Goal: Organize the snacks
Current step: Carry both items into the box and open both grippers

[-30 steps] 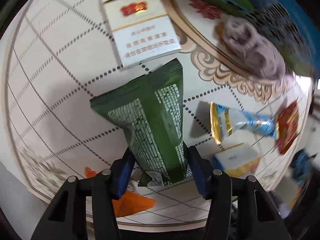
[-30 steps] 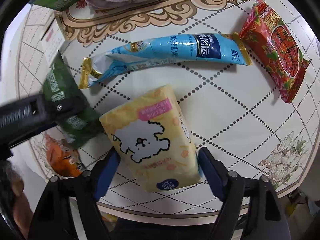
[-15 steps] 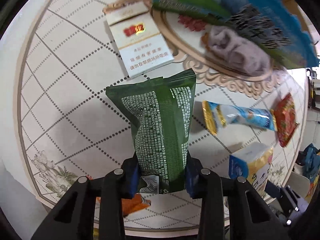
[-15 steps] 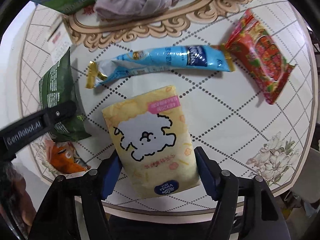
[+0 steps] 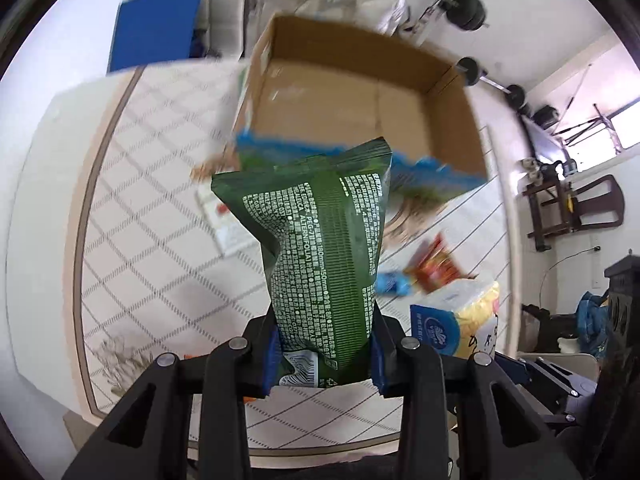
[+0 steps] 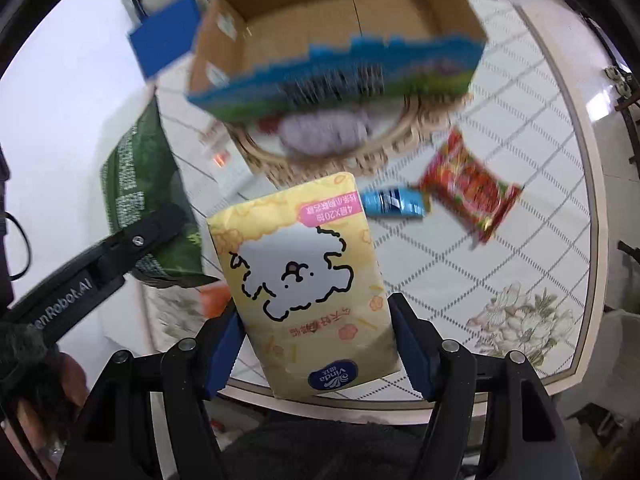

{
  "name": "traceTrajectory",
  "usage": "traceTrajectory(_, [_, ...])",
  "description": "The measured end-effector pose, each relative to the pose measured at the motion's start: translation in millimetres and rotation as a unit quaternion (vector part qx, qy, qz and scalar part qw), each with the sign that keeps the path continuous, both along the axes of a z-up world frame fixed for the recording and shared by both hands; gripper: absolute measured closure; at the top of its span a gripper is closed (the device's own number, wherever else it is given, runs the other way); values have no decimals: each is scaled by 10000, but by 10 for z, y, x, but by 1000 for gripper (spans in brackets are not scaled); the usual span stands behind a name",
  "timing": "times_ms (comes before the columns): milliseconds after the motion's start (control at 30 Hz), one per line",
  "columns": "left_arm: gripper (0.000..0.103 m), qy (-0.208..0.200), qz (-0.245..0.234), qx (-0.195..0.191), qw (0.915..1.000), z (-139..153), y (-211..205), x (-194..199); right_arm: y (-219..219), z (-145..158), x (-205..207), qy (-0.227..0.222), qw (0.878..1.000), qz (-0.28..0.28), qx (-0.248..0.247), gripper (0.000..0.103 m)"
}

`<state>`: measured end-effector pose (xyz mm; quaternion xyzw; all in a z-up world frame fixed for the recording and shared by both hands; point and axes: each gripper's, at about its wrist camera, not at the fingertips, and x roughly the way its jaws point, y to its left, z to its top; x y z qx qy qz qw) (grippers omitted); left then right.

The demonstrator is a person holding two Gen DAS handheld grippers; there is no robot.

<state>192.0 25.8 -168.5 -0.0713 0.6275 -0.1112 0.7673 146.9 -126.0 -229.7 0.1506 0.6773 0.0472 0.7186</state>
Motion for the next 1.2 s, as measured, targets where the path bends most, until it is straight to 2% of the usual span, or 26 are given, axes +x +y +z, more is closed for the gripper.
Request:
traceTrajectory(100, [71,-192,-44,-75,9998,206,-150,216,-40,271,263,-306,9995,-9,118,31])
traceTrajectory(200, [71,-163,-60,-210,9996,314,-302,572,-166,514,614,-595,9982,-17,118,31])
traceTrajectory(300, [71,-54,-93,-283,9995,242,-412,977,-295,632,1038,-835,9964,-56,-93,32])
traceTrajectory(367, [71,6,-112,-264,9996,157,-493,1301,-374,596,1382,-907,9955,-95,-262,31])
traceTrajectory(433, [71,58,-115,-219,9997,75,-564,1586,-433,495,1686,-915,9948,-135,-418,32])
traceTrajectory(533, [71,243,-203,-135,9994,-107,-714,2010,-523,190,2154,-758,9955,-146,-553,32])
traceTrajectory(667, [71,597,-394,-26,9974,-461,-900,2474,-572,-188,2663,-493,9961,-80,-730,32])
traceTrajectory(767, [71,965,-489,-139,9940,-771,-992,2758,-642,-458,2953,-300,9965,-71,-779,32])
traceTrajectory(833, [71,1194,-516,-263,9912,-948,-1037,2898,-677,-646,3119,-159,9969,-133,-757,32])
traceTrajectory(967, [71,1390,-585,-217,9883,-1212,-1110,3086,-724,-901,3315,-9,9968,-216,-770,32])
traceTrajectory(1200, [70,1329,-810,172,9877,-1279,-1239,3182,-676,-1144,3508,48,9963,-206,-835,31])
